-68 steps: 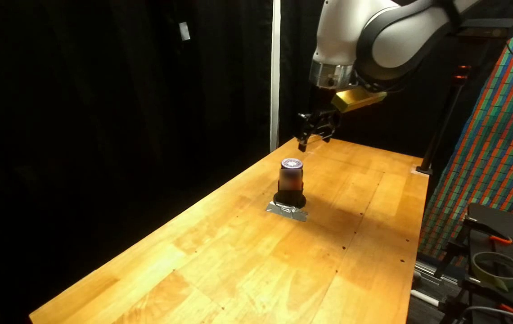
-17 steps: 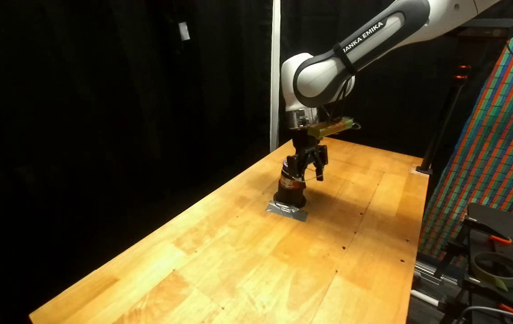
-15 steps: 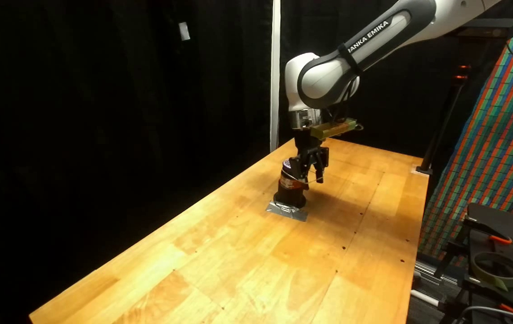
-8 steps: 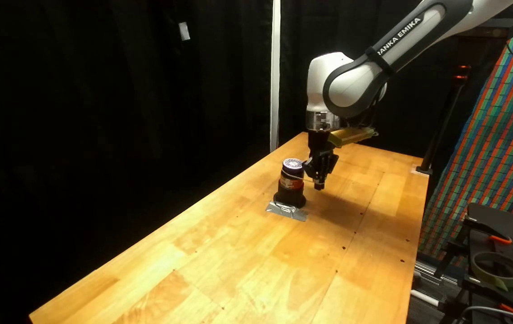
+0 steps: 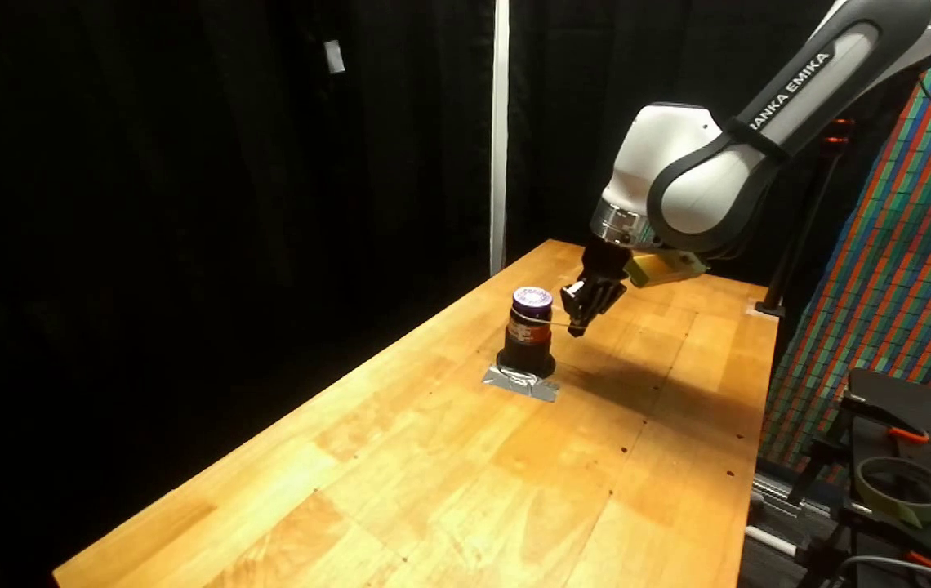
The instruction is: Put the rubber bung around the neck of the brown bottle
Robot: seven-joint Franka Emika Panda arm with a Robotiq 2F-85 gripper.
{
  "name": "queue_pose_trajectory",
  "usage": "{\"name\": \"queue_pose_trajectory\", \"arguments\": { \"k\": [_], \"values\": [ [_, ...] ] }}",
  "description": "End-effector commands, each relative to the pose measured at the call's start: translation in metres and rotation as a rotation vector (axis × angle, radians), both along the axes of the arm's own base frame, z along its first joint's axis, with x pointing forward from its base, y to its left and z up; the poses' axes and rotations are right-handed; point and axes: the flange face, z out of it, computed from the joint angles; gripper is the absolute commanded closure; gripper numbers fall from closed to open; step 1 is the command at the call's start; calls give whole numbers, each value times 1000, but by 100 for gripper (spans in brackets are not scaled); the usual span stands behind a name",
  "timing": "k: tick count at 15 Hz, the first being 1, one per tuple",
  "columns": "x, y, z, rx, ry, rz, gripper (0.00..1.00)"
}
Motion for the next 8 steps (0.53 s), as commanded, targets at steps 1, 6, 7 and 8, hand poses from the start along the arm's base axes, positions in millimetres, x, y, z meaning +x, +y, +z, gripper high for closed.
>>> {"name": "queue_pose_trajectory", "arguments": {
  "k": [1,6,7,8],
  "values": [
    [-30,1,10,39,-128,-57,90],
    [-47,22,15,114,-326,-121,89],
    [-49,26,16,127,-357,-123,90],
    [-53,29,16,137,-385,-122,90]
  ]
}}
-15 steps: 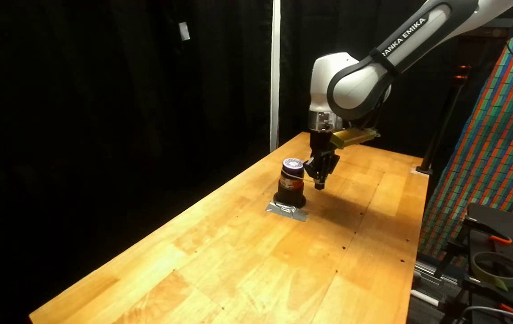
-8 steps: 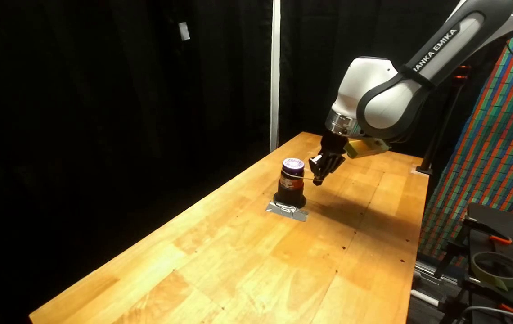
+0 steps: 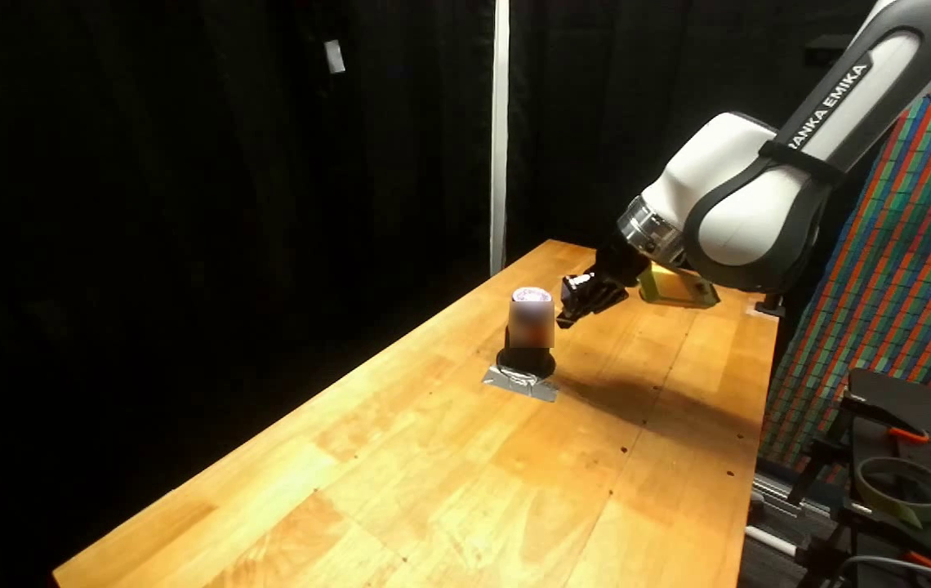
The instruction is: Put the rubber bung around the neck of the brown bottle
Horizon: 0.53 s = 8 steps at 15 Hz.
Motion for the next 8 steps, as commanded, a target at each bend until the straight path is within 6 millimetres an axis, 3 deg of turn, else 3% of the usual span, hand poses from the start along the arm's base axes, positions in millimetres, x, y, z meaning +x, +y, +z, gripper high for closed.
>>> {"name": "queue_pose_trajectory", "arguments": {
  "k": [1,8],
  "values": [
    [-16,3,7,31,-114,-17,90],
    [-34,-19,-3,42,-258,-61,90]
  ]
}}
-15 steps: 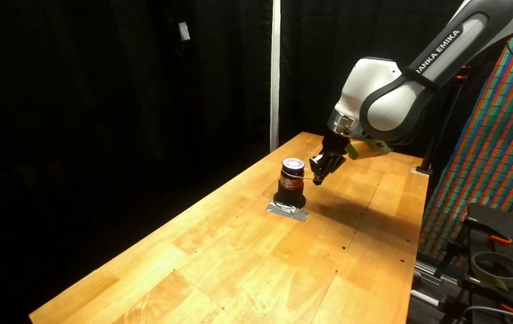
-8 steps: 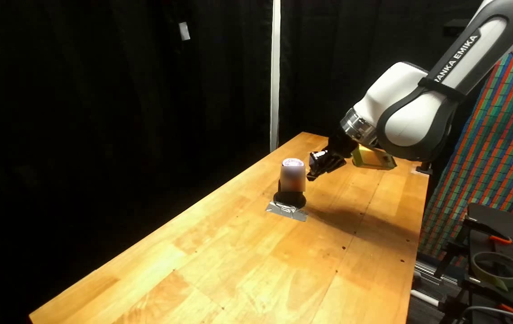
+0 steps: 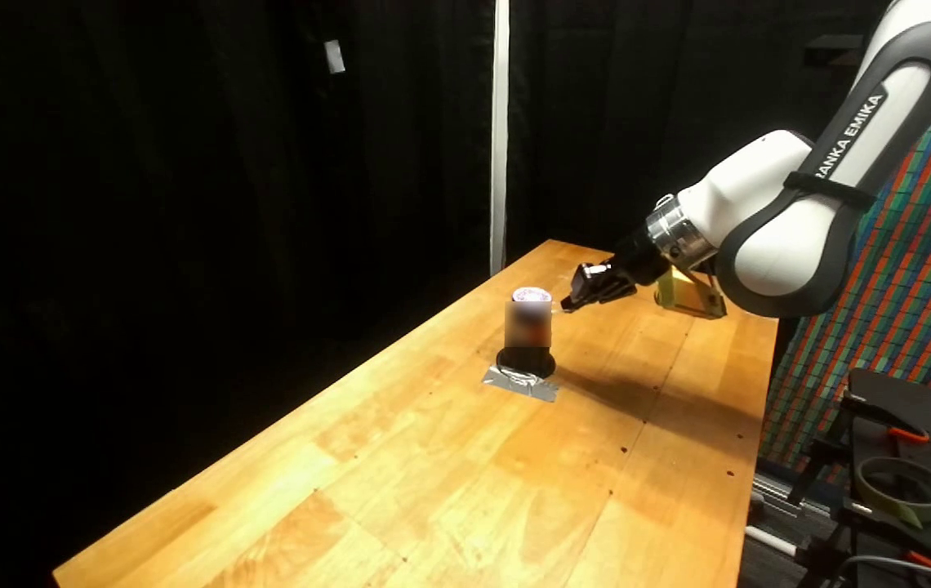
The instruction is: Put the rubber bung around the neck of the brown bottle
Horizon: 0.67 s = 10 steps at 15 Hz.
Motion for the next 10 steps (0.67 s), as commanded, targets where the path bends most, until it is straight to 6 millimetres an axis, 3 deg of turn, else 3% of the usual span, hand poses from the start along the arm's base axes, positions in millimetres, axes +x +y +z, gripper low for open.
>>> {"name": "queue_pose_trajectory", "arguments": {
  "k": [1,10],
  "values": [
    [-12,-6,-5,25,-71,-21,90],
    [-25,-16,-9,202,-293,-84,90]
  ]
}}
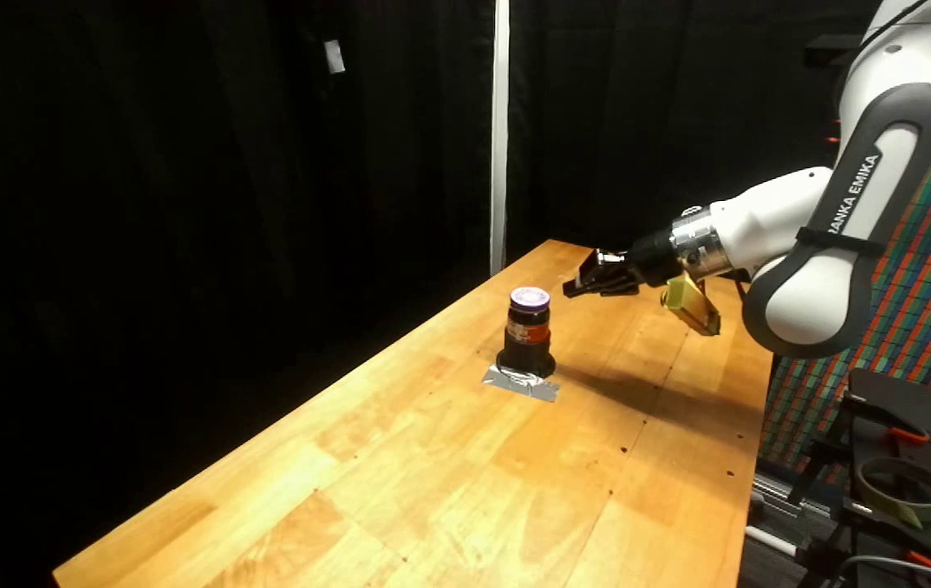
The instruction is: Put the rubber bung around the neck of the brown bottle
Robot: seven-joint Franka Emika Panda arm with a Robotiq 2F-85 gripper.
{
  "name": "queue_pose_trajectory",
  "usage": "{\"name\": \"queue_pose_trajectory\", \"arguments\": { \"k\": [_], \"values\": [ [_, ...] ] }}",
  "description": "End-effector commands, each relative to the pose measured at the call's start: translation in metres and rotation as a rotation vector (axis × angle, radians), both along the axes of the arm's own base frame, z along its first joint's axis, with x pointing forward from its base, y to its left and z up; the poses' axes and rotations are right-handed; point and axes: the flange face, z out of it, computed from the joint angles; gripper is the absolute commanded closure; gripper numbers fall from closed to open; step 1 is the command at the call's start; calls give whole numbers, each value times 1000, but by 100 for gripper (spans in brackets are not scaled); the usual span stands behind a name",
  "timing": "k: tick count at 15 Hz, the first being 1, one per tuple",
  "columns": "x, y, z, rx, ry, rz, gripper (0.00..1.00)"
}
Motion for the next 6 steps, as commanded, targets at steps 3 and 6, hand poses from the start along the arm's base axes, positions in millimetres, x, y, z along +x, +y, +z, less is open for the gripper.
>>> {"name": "queue_pose_trajectory", "arguments": {
  "k": [3,6],
  "values": [
    [-8,-4,-6,102,-22,-10,64],
    [-6,2,-15,105,41,22,74]
  ]
}}
